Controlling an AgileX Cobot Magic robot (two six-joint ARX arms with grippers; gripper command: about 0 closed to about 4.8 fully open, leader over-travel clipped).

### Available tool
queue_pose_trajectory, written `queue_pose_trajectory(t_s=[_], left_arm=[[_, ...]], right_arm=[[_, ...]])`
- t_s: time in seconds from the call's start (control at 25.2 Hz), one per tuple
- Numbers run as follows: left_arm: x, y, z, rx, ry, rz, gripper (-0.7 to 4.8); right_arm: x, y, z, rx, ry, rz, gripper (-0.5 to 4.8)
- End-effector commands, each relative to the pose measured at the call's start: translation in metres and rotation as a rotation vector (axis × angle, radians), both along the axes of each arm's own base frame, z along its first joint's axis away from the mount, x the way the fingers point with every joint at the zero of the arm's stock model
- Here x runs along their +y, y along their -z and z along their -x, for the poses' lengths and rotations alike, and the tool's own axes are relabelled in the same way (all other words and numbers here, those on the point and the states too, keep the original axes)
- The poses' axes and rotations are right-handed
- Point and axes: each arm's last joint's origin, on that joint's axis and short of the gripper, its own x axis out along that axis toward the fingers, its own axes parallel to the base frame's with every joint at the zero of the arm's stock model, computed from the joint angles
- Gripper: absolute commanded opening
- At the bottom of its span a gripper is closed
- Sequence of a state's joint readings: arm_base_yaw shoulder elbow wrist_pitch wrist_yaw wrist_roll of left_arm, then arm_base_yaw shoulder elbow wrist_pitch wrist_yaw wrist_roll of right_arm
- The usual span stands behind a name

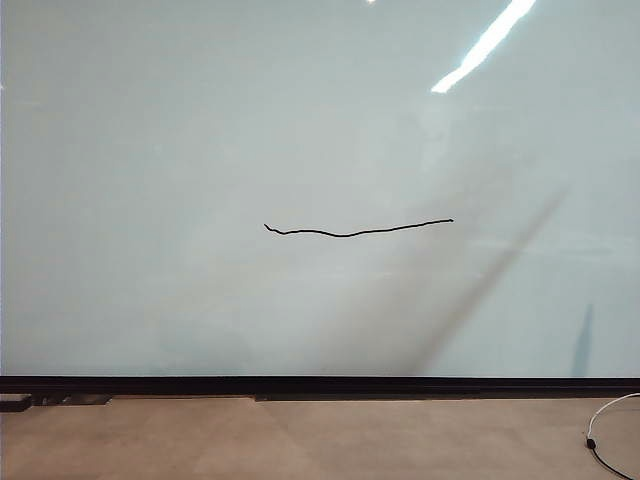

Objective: Pick up the pen on the shelf to the right of the whiteboard and draw a straight line.

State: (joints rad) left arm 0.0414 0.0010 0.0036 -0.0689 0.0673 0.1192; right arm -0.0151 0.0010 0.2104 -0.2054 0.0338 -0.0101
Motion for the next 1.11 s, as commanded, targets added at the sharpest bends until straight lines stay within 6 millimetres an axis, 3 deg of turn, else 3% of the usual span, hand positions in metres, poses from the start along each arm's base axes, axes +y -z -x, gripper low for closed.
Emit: queue_pose_trajectory(t_s=[0.04,0.32,0.63,1.11], left_arm=[[0.0,-0.001,0.0,-0.007,0.0,-0.001,-0.05],[0.0,-0.001,0.0,-0.007,0.0,-0.001,-0.05],[0.0,-0.001,0.0,-0.007,0.0,-0.001,-0.05],[0.0,-0.001,0.0,-0.007,0.0,-0.001,-0.05]], right_arm=[[0.002,0.003,-0.004,-0.052,-0.067,0.016,-0.09],[0.003,0.022,-0.013,-0.139,-0.104,0.028,-0.09],[0.003,0.045,-0.018,-0.045,-0.104,0.028,-0.09],[0.002,0.048,-0.018,-0.02,-0.1,0.021,-0.08]])
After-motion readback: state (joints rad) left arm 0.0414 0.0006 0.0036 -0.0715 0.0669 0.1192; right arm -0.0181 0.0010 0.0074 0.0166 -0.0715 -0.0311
